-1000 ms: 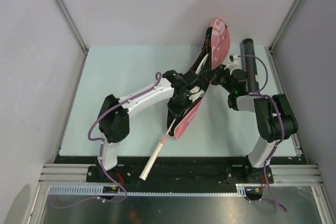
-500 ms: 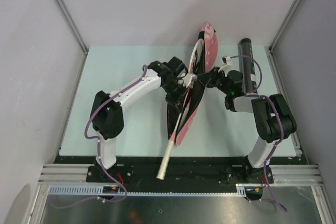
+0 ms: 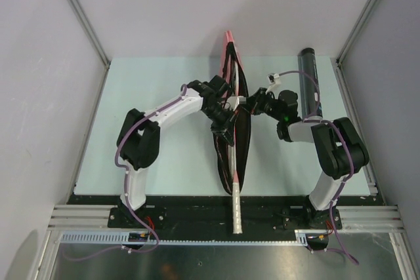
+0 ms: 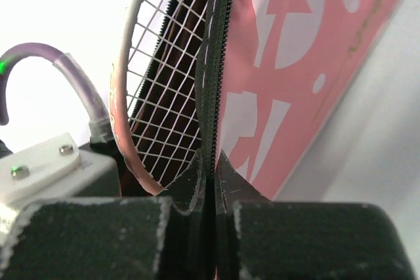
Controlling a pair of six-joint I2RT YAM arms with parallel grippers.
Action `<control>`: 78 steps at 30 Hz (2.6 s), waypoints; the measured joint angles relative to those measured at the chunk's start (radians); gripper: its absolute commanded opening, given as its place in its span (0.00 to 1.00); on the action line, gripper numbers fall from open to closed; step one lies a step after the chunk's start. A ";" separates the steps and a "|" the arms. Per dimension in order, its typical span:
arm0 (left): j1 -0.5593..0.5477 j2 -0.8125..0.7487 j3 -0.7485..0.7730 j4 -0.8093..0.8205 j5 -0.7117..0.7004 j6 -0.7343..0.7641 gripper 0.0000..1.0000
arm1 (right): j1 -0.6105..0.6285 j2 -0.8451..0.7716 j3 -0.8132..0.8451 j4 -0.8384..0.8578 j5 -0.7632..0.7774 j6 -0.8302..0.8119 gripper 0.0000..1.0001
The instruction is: Pack up the badminton gear
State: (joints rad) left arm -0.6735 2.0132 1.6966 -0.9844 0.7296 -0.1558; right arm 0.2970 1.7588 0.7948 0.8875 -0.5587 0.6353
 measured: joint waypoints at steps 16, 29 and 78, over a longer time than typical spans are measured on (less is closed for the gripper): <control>0.108 0.182 0.373 0.048 -0.117 -0.161 0.00 | 0.051 -0.056 -0.041 -0.028 0.093 -0.018 0.00; 0.038 -0.150 -0.010 0.084 -0.362 -0.165 0.59 | 0.013 -0.074 -0.052 -0.046 0.105 -0.016 0.00; -0.085 0.073 0.200 0.195 -0.681 -0.298 0.00 | 0.032 -0.106 -0.090 -0.031 0.196 0.015 0.00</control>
State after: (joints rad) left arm -0.7582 2.0861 1.8969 -0.7891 0.0490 -0.4534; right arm 0.3290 1.6527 0.7044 0.8570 -0.3622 0.6502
